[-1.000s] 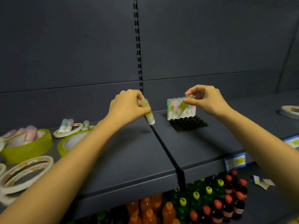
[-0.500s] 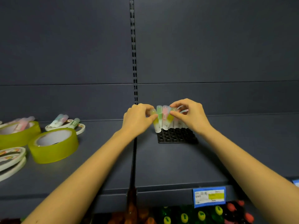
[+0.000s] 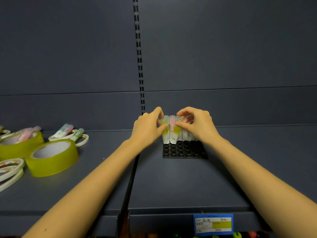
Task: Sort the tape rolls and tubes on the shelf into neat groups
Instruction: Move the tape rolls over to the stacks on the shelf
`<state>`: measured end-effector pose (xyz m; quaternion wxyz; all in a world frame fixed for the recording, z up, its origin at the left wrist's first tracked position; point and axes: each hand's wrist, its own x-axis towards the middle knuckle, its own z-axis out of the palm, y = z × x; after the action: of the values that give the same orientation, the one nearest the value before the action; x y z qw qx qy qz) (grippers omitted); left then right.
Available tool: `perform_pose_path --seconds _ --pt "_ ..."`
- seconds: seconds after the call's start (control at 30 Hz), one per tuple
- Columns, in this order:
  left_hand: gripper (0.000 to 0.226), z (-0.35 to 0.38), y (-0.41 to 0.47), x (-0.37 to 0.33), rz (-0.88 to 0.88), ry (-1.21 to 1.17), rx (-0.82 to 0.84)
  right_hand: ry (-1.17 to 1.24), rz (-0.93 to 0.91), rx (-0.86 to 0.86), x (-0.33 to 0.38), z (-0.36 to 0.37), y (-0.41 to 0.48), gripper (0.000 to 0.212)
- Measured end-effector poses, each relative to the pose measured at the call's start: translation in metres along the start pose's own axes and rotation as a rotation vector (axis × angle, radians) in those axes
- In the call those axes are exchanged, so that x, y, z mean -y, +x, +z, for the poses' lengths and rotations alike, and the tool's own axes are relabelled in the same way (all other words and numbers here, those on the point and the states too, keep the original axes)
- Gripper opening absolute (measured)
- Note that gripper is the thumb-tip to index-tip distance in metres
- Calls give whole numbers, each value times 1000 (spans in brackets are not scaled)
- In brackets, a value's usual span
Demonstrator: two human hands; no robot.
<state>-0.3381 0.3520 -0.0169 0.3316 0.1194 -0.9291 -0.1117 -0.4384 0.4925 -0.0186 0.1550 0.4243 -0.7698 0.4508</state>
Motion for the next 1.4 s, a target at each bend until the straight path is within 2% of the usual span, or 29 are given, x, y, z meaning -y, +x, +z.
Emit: perform_pose_path --seconds 0.17,0.37,0.5,0.7,0.83,0.97,1.2,1.4 --pt "22 6 0 0 95 114 -22 -3 -2 -14 -2 4 3 21" --pt "26 7 -2 3 158 198 -13 -225 -111 58 2 8 6 23" --pt "32 5 -3 8 147 171 32 -462 -124 150 7 7 14 32" --pt "47 -8 -6 9 162 326 142 -554 -71 262 24 3 23 33" --pt "47 -28 -21 21 107 393 121 -723 -196 293 42 7 18 39" --pt "34 -65 -47 50 15 377 55 -566 -285 239 69 35 4 41" --pt "24 -139 -98 124 -164 422 -146 -378 -298 381 145 109 3 31" --pt "28 -201 -148 203 -331 527 -107 -282 -284 420 212 174 -1 27"
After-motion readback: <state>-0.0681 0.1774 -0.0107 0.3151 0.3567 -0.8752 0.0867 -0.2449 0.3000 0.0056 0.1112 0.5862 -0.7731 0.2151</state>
